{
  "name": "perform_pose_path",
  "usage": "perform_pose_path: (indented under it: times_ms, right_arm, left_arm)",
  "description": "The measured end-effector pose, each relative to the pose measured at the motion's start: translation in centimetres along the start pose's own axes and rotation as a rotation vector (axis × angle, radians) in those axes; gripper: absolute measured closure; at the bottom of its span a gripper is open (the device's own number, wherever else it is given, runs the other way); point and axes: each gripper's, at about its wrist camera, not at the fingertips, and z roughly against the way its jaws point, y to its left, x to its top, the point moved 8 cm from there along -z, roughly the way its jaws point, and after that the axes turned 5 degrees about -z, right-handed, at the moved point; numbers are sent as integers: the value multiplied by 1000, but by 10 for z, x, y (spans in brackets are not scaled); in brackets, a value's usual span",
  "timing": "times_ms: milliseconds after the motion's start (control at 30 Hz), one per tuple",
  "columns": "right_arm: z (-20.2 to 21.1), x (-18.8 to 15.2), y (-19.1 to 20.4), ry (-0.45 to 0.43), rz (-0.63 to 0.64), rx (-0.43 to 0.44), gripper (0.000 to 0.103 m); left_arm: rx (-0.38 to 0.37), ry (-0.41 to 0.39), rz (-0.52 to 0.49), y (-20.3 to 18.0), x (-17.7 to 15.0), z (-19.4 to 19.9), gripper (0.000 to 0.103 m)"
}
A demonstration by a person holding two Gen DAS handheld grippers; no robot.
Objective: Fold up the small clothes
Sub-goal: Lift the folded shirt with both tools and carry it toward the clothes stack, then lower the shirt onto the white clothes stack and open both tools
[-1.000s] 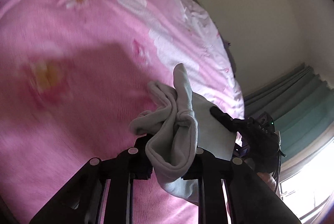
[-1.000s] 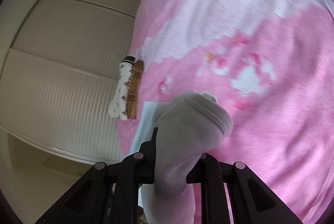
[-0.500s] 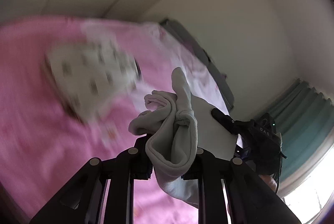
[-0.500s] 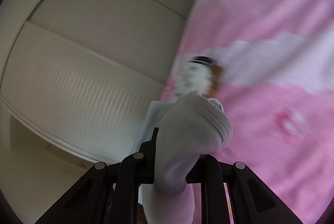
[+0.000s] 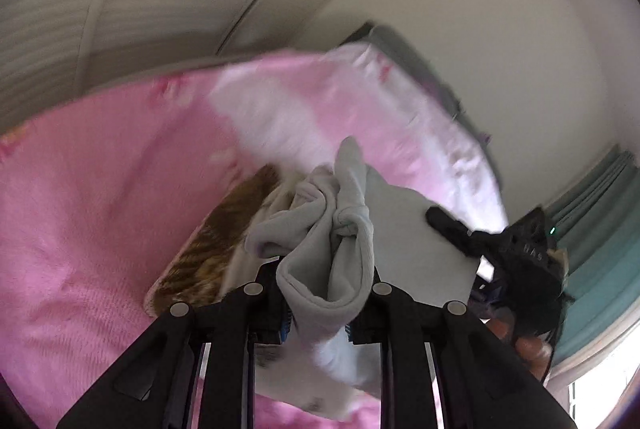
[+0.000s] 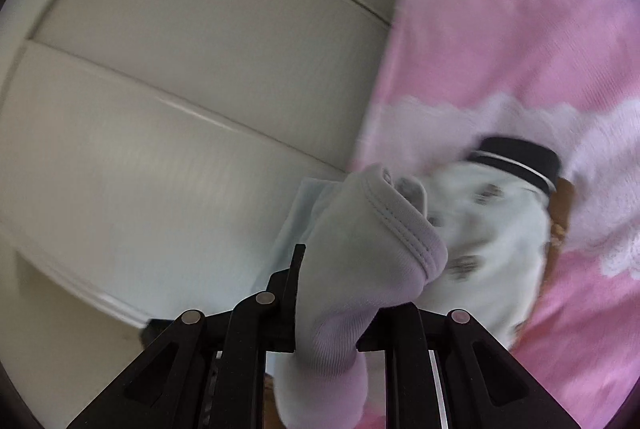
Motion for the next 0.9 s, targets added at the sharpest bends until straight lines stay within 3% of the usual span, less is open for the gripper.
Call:
perform_pose_path:
  times_ms: [67, 167, 300, 367, 433, 500, 600, 700, 767, 833, 900]
  right_arm:
    - [-11, -2, -26, 13, -2, -57, 84]
    - [-12, -8, -45, 27, 40, -125, 81]
    - [0, -11, -44, 28, 114, -161, 80]
    - [7, -9, -37, -2, 180, -215, 74]
    - [15, -2, -36, -49, 245, -295, 50]
    - [32, -1, -28, -109, 323, -361, 49]
    - [53, -7, -8, -188, 468, -431, 49]
    - [56, -28, 21, -251, 703, -457, 49]
    - [49, -47, 36, -281, 895, -484, 47]
    - [34, -63, 39, -258, 1019, -474, 35]
    - [14, -67, 37, -216, 1073, -470, 34]
  left_arm:
    - [13, 28, 2, 13, -15, -21, 82]
    - [12, -5, -33, 16, -20, -24, 78]
    - [47, -9, -141, 2, -23, -14, 70]
    - [90, -25, -210, -6, -23, -6, 58]
    - [145, -50, -264, -7, -20, 2, 41]
    - [241, -75, -295, -4, -17, 13, 34]
    - [334, -106, -315, 2, -21, 35, 34]
    - [329, -191, -394, -20, -30, 59, 34]
    - [298, -253, -509, -48, -39, 67, 34]
    - [236, -275, -609, -73, -48, 66, 31]
    - [215, -259, -669, -84, -52, 53, 28]
